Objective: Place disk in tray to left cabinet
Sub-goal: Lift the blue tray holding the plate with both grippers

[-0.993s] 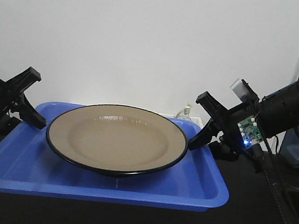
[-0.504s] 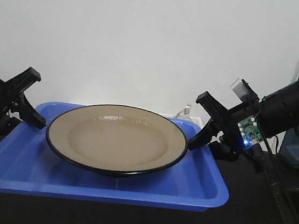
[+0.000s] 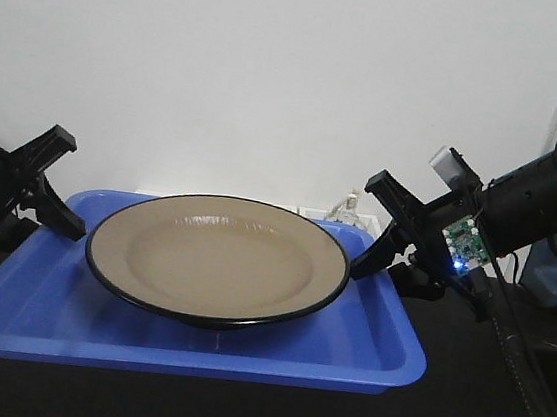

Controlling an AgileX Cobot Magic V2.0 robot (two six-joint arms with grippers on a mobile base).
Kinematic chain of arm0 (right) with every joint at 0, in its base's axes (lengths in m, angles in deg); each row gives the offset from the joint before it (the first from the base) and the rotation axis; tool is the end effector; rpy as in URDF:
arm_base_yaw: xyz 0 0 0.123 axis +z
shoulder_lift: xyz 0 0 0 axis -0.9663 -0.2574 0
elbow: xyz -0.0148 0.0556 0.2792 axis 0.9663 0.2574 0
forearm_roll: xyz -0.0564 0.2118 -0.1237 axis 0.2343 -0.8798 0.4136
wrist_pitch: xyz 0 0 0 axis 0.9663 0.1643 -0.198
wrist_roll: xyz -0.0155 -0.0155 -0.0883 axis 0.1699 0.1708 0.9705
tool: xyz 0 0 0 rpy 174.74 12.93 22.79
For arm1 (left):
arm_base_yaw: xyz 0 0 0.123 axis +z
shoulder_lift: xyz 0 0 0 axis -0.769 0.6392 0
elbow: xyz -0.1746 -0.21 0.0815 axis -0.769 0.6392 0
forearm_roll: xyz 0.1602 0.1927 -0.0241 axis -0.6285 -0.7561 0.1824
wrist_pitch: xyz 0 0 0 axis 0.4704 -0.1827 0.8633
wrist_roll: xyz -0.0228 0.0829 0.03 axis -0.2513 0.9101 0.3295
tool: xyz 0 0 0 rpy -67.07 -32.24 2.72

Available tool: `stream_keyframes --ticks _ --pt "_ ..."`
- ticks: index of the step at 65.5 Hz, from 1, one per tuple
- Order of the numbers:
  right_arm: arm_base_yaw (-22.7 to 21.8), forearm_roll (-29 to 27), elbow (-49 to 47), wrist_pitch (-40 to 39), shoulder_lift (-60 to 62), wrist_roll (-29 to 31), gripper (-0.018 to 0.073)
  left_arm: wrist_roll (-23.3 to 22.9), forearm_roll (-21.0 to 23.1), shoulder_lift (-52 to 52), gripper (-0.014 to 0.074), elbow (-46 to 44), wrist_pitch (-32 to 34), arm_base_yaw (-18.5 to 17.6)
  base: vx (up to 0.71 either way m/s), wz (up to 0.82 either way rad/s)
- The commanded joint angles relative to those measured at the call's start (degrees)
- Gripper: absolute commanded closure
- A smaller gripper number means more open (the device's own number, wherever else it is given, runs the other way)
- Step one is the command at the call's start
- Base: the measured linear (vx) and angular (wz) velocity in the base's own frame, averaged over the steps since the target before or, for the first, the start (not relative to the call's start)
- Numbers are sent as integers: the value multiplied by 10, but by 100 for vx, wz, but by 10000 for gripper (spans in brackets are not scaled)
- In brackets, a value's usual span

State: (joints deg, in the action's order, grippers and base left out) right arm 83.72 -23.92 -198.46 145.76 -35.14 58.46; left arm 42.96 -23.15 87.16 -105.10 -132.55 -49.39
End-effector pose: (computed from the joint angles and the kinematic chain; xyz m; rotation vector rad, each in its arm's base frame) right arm 0.3831 0.1104 0.3744 0.3103 2.6816 1.0236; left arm 0.3531 -0.0478 0.3911 -0.4625 2.5621 -0.9935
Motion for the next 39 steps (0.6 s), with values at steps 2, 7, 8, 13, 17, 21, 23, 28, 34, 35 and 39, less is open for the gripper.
stream_keyframes --ticks 2,7,8,13,17,21,23,28,34,35,39 --pt "11 -111 -22 -24 33 -10 561 -17 114 -30 597 -21 -13 -19 -12 3" --pt "11 -111 -22 -24 33 -10 561 -17 114 -30 597 -21 -13 -19 -14 3" --pt "11 -111 -22 -24 33 -10 561 -17 114 -30 597 -21 -13 -19 -16 4" --pt "11 -111 -22 -24 33 -10 561 -17 114 -30 597 -21 -13 -19 -16 3" --pt "11 -111 -22 -24 33 -10 561 -17 114 -30 597 -21 -13 -19 -17 5" --pt "11 -111 -22 -23 33 -8 561 -17 114 -30 597 -21 -13 -19 -16 10" --pt "11 -111 -22 -23 33 -8 561 -17 114 -30 597 -21 -13 -19 -16 16" --pt "11 -111 -22 -23 33 -8 561 -17 114 -30 597 -21 -13 -19 -16 22" --pt "11 -111 -22 -23 33 -8 561 -17 114 -30 597 -21 -13 -19 -15 33" --pt "11 -111 -22 -22 33 -8 561 -17 114 -30 597 -21 -13 -19 -15 40" --pt "11 -111 -22 -22 33 -8 561 -17 114 -30 597 -21 -13 -19 -15 42"
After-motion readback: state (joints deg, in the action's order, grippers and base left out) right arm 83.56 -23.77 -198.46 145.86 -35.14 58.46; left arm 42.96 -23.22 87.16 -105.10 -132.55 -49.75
